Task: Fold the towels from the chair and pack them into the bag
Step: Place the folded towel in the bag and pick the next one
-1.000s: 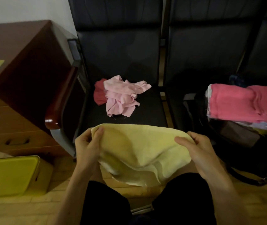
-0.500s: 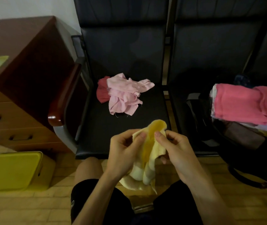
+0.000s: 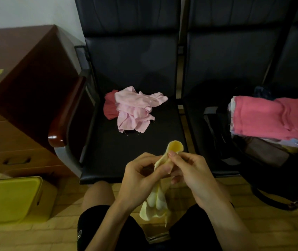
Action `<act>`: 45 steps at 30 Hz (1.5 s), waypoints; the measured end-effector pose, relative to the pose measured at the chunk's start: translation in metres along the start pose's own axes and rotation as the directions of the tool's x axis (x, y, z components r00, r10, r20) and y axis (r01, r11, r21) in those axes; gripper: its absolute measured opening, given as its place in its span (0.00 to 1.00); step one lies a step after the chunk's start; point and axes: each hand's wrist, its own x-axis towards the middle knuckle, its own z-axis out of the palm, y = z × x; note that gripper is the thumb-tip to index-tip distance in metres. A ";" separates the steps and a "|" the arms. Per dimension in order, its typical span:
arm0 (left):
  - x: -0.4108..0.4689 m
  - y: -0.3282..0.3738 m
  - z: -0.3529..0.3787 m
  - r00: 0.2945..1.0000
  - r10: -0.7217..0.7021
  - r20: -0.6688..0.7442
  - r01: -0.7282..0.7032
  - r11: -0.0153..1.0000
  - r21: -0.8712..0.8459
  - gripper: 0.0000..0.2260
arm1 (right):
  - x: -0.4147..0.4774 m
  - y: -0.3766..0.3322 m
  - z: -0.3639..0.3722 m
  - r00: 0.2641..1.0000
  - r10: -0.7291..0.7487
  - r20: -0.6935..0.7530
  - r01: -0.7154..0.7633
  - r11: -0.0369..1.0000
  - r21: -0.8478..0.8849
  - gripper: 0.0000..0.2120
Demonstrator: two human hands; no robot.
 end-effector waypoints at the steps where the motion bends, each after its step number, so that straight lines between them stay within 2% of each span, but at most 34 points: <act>1: -0.001 0.000 0.001 1.000 -0.001 0.014 0.001 1.000 -0.007 0.12 | 0.000 0.000 -0.001 1.000 0.005 -0.003 -0.005 1.000 0.012 0.13; 5: 0.000 -0.002 0.001 0.999 0.031 0.012 -0.032 0.997 0.075 0.18 | -0.001 -0.002 -0.001 0.999 0.048 0.016 -0.049 0.996 0.068 0.13; 9: 0.002 -0.002 0.001 0.993 0.075 -0.091 -0.059 0.984 0.166 0.11 | -0.003 -0.006 0.002 0.995 0.037 0.092 -0.046 0.993 0.105 0.12; 14: 0.003 -0.004 -0.008 0.994 0.009 -0.105 0.000 0.996 0.090 0.07 | -0.001 -0.003 0.001 0.988 -0.016 0.155 0.017 1.000 -0.003 0.11; 16: 0.006 -0.003 -0.012 0.996 -0.014 -0.089 0.023 0.994 0.102 0.07 | 0.005 0.006 -0.001 0.993 -0.027 0.113 0.034 0.998 -0.057 0.09; 18: 0.010 0.001 -0.015 0.997 -0.026 -0.071 0.034 0.993 0.116 0.09 | 0.017 0.021 -0.006 1.000 -0.011 0.003 0.011 0.998 -0.067 0.08; 20: 0.015 0.007 -0.020 0.999 -0.003 -0.038 0.009 0.990 0.144 0.11 | 0.031 0.035 -0.012 0.995 0.005 -0.103 -0.009 0.999 -0.034 0.13; 22: 0.019 0.012 -0.023 1.000 0.013 0.024 -0.017 0.987 0.162 0.12 | 0.043 0.042 -0.020 0.994 0.008 -0.112 -0.008 1.000 0.001 0.26; 24: 0.023 0.018 -0.028 0.996 0.015 0.086 -0.028 0.988 0.152 0.11 | 0.053 0.044 -0.027 1.000 0.008 0.001 -0.008 1.000 0.014 0.42; 26: 0.027 0.023 -0.035 0.988 0.020 0.155 -0.043 0.988 0.146 0.10 | 0.062 0.041 -0.032 0.986 0.008 0.166 -0.017 0.998 0.054 0.46; 28: 0.031 0.030 -0.043 0.974 0.025 0.225 -0.057 0.989 0.135 0.09 | 0.068 0.035 -0.034 0.947 -0.001 0.321 -0.022 0.998 0.067 0.38; 30: 0.033 0.036 -0.052 0.959 0.028 0.284 -0.069 0.988 0.136 0.08 | 0.072 0.026 -0.031 0.916 0.006 0.401 -0.013 1.000 0.014 0.23; 31: 0.033 0.040 -0.058 0.951 0.023 0.308 -0.073 0.986 0.152 0.08 | 0.073 0.020 -0.028 0.921 0.003 0.389 0.007 1.000 -0.024 0.17; 33: 0.035 0.047 -0.071 0.952 0.008 0.307 -0.073 0.977 0.200 0.10 | 0.073 0.004 -0.027 0.959 -0.090 0.269 0.104 0.994 -0.038 0.11; 35: 0.039 0.047 -0.084 0.983 0.031 0.182 -0.080 0.961 0.266 0.11 | 0.068 -0.021 -0.031 0.951 -0.280 0.130 0.272 0.959 0.076 0.07; 37: 0.042 0.043 -0.094 0.997 0.067 0.040 -0.077 0.943 0.324 0.11 | 0.054 -0.046 -0.031 0.887 -0.443 0.127 0.439 0.896 0.063 0.07; 39: 0.043 0.041 -0.096 0.996 0.092 -0.005 -0.085 0.942 0.325 0.12 | 0.042 -0.060 -0.027 0.834 -0.517 0.192 0.530 0.848 -0.014 0.08; 42: 0.044 0.041 -0.097 0.990 0.137 -0.020 -0.122 0.932 0.342 0.12 | 0.034 -0.065 -0.024 0.810 -0.550 0.204 0.577 0.810 -0.102 0.10; 45: 0.042 0.043 -0.098 0.990 0.138 -0.033 -0.119 0.936 0.331 0.13 | 0.034 -0.062 -0.029 0.823 -0.541 0.171 0.560 0.825 -0.083 0.12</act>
